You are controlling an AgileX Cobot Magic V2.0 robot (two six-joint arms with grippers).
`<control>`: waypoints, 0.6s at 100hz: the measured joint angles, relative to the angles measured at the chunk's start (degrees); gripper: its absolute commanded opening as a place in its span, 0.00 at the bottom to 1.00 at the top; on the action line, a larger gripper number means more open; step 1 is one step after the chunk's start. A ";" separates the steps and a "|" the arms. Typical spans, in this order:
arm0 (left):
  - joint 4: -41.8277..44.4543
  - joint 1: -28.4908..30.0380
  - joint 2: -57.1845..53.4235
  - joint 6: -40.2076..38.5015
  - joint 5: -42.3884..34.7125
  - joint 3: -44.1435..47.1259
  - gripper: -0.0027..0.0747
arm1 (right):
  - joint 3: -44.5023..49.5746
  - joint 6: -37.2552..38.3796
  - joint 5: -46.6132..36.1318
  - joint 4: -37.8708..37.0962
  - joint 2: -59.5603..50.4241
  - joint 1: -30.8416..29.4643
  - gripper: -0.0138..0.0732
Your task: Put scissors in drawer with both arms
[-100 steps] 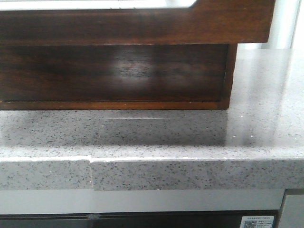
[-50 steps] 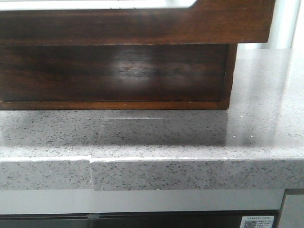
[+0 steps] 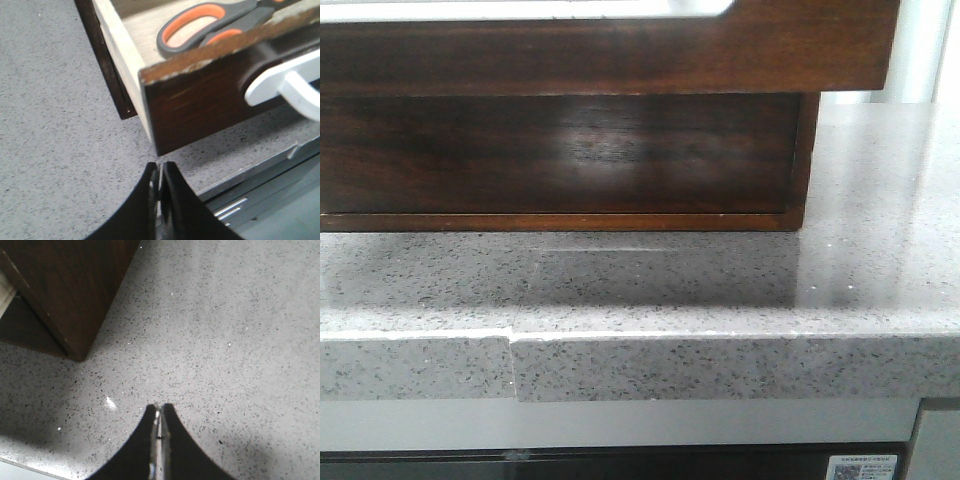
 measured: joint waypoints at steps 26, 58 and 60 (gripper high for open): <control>8.39 2.92 -14.62 -12.41 -18.92 17.62 0.01 | 0.00 0.00 0.00 0.00 0.00 0.00 0.08; 9.57 7.84 -29.95 -19.22 -35.17 39.57 0.01 | 0.00 0.00 0.00 0.00 0.00 0.00 0.08; 9.57 7.83 -29.95 -19.23 -36.71 39.57 0.01 | 0.00 0.00 0.00 0.00 0.00 0.00 0.08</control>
